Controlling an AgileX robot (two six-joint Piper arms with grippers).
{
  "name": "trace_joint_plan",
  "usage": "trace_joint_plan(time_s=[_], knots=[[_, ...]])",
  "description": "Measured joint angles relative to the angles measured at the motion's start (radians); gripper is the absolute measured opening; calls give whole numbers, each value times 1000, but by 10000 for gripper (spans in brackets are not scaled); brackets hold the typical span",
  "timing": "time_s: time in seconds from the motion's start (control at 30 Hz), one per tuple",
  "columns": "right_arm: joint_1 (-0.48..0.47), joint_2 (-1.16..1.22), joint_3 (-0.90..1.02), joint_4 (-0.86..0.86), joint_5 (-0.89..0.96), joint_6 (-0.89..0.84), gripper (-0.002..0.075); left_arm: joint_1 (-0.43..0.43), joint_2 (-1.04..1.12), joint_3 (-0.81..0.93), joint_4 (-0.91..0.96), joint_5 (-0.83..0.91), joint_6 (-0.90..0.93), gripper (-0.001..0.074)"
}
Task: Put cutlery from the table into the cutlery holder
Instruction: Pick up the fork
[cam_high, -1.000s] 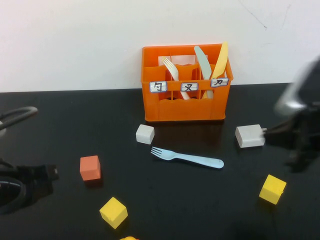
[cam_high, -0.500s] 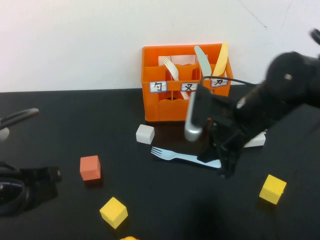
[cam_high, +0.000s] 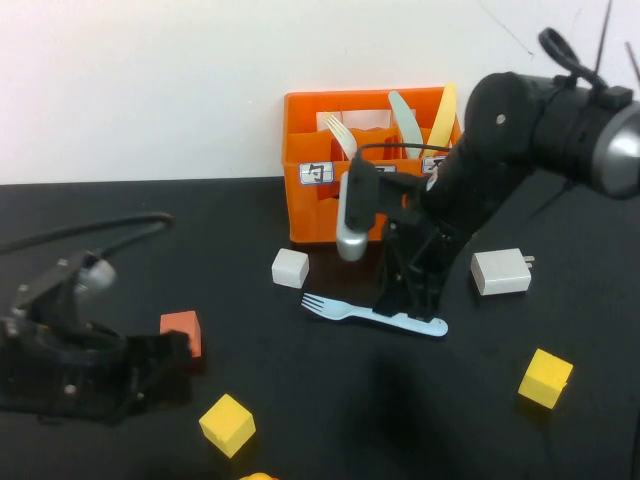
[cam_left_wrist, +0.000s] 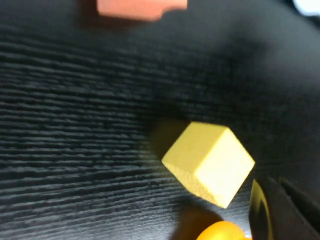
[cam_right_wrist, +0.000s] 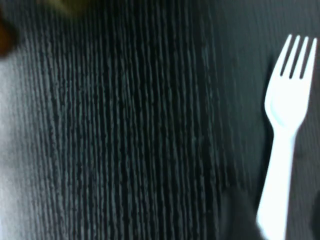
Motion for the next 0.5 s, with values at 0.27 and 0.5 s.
trace_joint_plan(time_s=[0.27, 0.5], knots=[[43, 74, -19, -24, -33, -50, 461, -128, 21, 0, 19, -91, 40, -1], [44, 151, -42, -58, -72, -37, 469, -144, 21, 0, 25, -95, 47, -1]])
